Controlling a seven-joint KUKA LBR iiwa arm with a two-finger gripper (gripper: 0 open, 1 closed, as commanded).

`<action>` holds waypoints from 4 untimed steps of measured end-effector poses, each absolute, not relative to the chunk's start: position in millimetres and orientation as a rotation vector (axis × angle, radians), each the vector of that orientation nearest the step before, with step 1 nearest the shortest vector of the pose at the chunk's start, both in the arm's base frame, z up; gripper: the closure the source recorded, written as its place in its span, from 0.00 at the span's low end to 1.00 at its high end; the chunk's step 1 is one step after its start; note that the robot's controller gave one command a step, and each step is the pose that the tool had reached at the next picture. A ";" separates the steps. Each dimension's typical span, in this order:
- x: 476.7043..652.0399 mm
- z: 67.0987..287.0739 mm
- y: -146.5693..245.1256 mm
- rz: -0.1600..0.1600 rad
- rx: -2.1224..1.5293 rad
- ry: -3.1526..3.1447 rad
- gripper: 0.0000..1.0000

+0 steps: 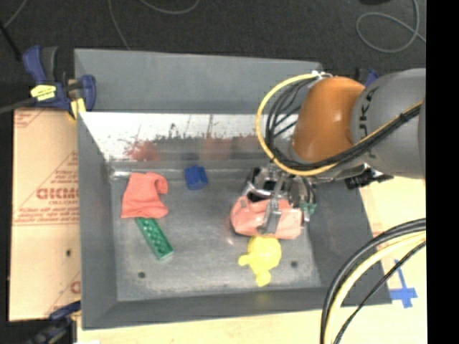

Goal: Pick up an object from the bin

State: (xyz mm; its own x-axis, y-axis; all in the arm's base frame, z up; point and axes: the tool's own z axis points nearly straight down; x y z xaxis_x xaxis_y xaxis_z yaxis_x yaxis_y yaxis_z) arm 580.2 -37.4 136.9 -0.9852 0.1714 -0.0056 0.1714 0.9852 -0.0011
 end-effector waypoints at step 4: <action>581.1 77.0 -23.3 0.011 0.673 3.061 1.00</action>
Offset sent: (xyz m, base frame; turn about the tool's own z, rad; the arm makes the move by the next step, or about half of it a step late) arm -0.0027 0.0101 -0.0669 0.2724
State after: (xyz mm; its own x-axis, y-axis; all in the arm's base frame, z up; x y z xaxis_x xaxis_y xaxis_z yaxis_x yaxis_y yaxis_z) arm 581.1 -23.3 77.0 -0.9077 0.4197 -0.0056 0.4196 0.9077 0.0087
